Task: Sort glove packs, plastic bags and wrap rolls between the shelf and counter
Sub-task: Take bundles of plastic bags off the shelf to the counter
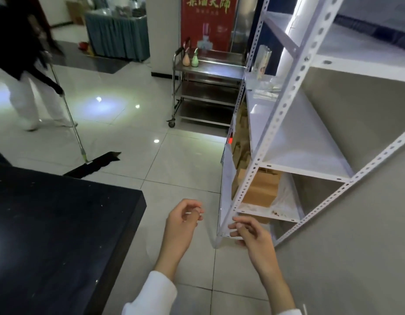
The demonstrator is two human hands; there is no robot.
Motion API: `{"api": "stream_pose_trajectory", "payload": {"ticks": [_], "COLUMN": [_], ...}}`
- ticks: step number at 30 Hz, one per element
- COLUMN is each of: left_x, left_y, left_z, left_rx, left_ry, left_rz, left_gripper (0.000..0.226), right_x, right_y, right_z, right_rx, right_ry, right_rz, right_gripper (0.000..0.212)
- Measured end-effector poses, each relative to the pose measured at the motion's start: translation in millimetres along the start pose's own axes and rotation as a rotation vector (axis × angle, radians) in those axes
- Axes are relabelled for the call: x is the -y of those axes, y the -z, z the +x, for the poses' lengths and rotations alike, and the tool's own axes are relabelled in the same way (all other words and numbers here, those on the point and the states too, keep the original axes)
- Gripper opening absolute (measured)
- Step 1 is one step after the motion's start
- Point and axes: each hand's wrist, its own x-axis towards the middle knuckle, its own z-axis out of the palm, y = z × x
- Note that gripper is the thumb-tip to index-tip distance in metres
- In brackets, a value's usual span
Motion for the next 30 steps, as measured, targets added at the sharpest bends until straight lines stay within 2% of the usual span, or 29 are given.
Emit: {"api": "stream_pose_trajectory", "payload": {"ticks": [6, 13, 18, 25, 30], "left_x": [-2.3, -4.8, -19.1, -45.3, -49.2], "left_y": [-10.1, -30.3, -34.5, -32.7, -24.0], "left_z": [85.0, 200.2, 278.9, 366.6, 432.4], "left_rx": [-0.038, -0.016, -0.123, -0.178, -0.217], "left_ry": [-0.015, 0.031, 0.057, 0.039, 0.028], "left_rz": [0.008, 0.114, 0.108, 0.053, -0.012], "left_gripper": [0.018, 0.032, 0.025, 0.02, 0.021], "right_x": [14.6, 35.2, 72.0, 103.4, 113.0], "right_y": [-19.3, -55.5, -77.5, -105.7, -125.5], "right_z": [94.3, 223.9, 314.7, 405.5, 477.8], "right_rx": [0.043, 0.137, 0.186, 0.181, 0.105], "right_ry": [0.015, -0.034, -0.005, 0.014, 0.015], "right_rz": [0.046, 0.041, 0.049, 0.061, 0.036], "right_gripper": [0.02, 0.019, 0.021, 0.019, 0.021]}}
